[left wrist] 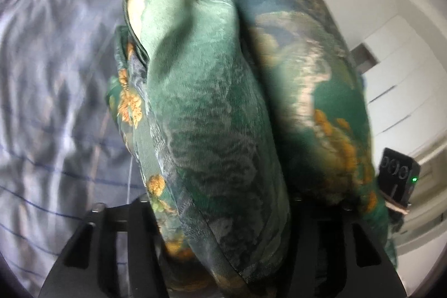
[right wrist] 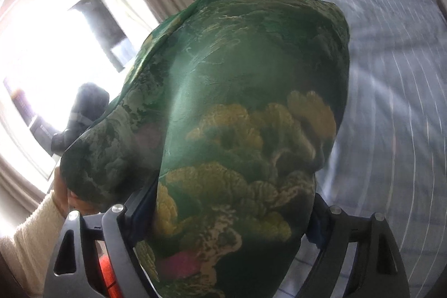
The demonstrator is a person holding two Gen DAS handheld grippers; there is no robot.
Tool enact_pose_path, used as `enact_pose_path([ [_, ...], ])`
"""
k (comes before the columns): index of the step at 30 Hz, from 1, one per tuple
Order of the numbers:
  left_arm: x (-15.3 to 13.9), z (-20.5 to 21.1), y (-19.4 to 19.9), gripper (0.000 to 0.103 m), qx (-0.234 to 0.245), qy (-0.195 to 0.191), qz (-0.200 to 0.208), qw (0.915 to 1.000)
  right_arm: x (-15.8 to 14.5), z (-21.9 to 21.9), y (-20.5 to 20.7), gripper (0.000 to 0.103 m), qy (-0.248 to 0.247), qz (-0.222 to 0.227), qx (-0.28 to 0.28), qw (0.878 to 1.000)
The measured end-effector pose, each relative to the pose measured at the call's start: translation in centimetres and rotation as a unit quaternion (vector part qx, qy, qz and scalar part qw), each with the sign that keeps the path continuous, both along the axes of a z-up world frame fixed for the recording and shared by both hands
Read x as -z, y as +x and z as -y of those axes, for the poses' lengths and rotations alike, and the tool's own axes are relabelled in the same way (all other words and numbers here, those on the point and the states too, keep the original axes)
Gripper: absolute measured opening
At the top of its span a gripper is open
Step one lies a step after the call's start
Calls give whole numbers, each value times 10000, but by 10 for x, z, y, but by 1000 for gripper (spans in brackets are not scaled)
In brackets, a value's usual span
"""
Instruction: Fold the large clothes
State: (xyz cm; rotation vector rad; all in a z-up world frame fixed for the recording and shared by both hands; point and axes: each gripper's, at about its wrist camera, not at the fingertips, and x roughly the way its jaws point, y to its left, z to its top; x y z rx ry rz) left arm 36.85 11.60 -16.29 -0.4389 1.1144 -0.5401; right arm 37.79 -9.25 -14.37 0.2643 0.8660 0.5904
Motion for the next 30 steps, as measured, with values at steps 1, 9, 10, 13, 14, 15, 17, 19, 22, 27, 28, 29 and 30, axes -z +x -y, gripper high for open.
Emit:
enact_pose_path([
  [1, 17, 5, 2, 67, -50, 143, -192, 9997, 25, 11, 6, 90, -19, -357, 120, 9993],
  [9, 0, -2, -62, 84, -394, 882, 701, 9928, 82, 77, -18, 103, 445, -969, 854, 9906],
  [10, -25, -1, -83, 87, -430, 1369, 1255, 9817, 69, 81, -32, 103, 341, -726, 872, 9930],
  [13, -78, 8, -144, 103, -687, 2594, 2723, 9240, 37, 79, -70, 103, -222, -146, 878, 9958],
  [14, -92, 10, -166, 103, -789, 2837, 3122, 9032, 27, 75, -85, 103, -425, 26, 883, 9952],
  [15, -102, 12, -184, 103, -854, 2980, 3356, 8895, 17, 71, -100, 103, -624, 212, 912, 9936],
  [17, -117, 18, -222, 103, -1058, 3158, 3661, 8690, -5, 60, -133, 103, -1067, 696, 1061, 9862],
  [19, -124, 27, -243, 103, -1334, 3306, 3653, 8599, -30, 51, -169, 103, -1299, 1243, 1264, 9756],
  [22, -115, 31, -276, 103, -1652, 3329, 3539, 8583, -49, 39, -216, 103, -1304, 1619, 1502, 9665],
  [27, -95, 47, -314, 103, -1699, 3400, 2794, 8817, -42, 19, -253, 103, -1416, 1007, 1355, 9754],
  [28, -92, 51, -324, 103, -1636, 3478, 2714, 8824, -42, 16, -262, 103, -1436, 999, 1341, 9754],
  [29, -91, 54, -332, 103, -1595, 3583, 2700, 8794, -44, 11, -273, 103, -1478, 1029, 1326, 9747],
  [30, -89, 58, -339, 103, -1569, 3764, 2706, 8721, -46, 7, -283, 103, -1565, 1074, 1336, 9727],
])
